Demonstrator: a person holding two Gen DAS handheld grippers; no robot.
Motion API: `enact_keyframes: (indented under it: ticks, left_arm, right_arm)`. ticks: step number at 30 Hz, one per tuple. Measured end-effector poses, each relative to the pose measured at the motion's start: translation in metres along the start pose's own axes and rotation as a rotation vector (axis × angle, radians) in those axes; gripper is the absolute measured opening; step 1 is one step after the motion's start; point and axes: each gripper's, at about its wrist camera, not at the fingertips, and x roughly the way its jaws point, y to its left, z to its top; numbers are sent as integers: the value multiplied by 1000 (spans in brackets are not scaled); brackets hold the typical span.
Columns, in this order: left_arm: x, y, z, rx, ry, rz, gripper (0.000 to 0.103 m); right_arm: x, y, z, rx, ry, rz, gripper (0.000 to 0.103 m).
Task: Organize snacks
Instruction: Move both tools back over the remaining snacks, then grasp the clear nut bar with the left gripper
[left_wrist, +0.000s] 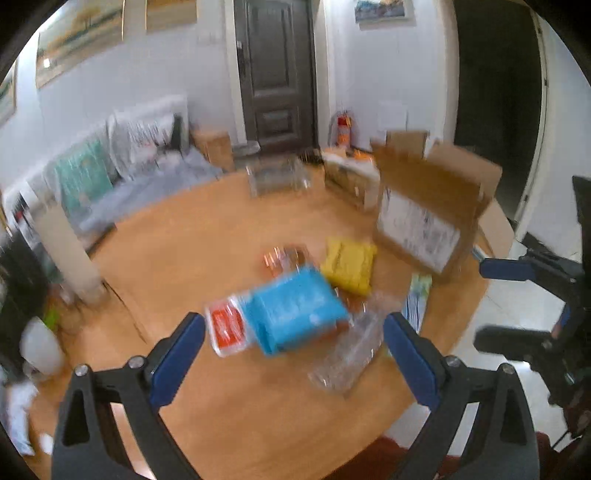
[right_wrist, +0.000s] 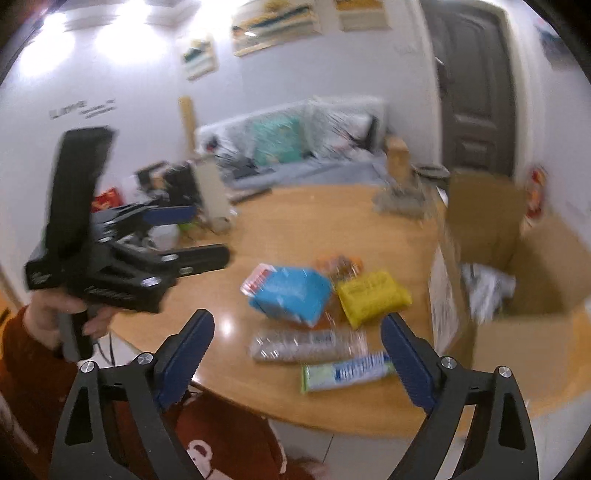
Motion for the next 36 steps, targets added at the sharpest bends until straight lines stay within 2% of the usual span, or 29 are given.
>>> enact_keyframes:
  ticks: [2, 4, 6, 8, 10, 12, 16, 22, 30, 33, 36]
  left_arm:
    - [14, 2, -10, -12, 31, -45, 86]
    - [27, -1, -21, 7, 56, -50, 76]
    - [37, -6, -28, 30, 73, -64, 75]
    - [49, -11, -33, 41, 91, -116, 70]
    - [62, -16, -35, 51, 112, -165, 60]
    - [71, -23, -35, 72, 125, -176, 54]
    - [93, -31, -35, 89, 158, -225, 48]
    - [101, -37, -33, 103, 149, -253, 45]
    - [81, -30, -51, 102, 137, -229, 44]
    - [65, -23, -65, 90, 132, -200, 44]
    - [52, -15, -78, 66, 127, -175, 44]
  right_arm:
    - [16, -3, -14, 40, 33, -16, 89]
    - [28, -7, -23, 65, 59, -49, 86]
    - [40, -12, -30, 79, 72, -125, 86]
    - [51, -18, -37, 99, 89, -164, 86]
    - [56, -24, -42, 135, 103, -155, 86]
    - [61, -32, -45, 169, 117, -145, 86]
    - [65, -39, -47, 182, 122, -147, 86]
    - [72, -41, -48, 191, 143, -140, 86]
    - [87, -40, -46, 247, 138, -169, 86]
    - [94, -36, -43, 232, 141, -205, 76]
    - [103, -34, -43, 245, 151, -243, 74]
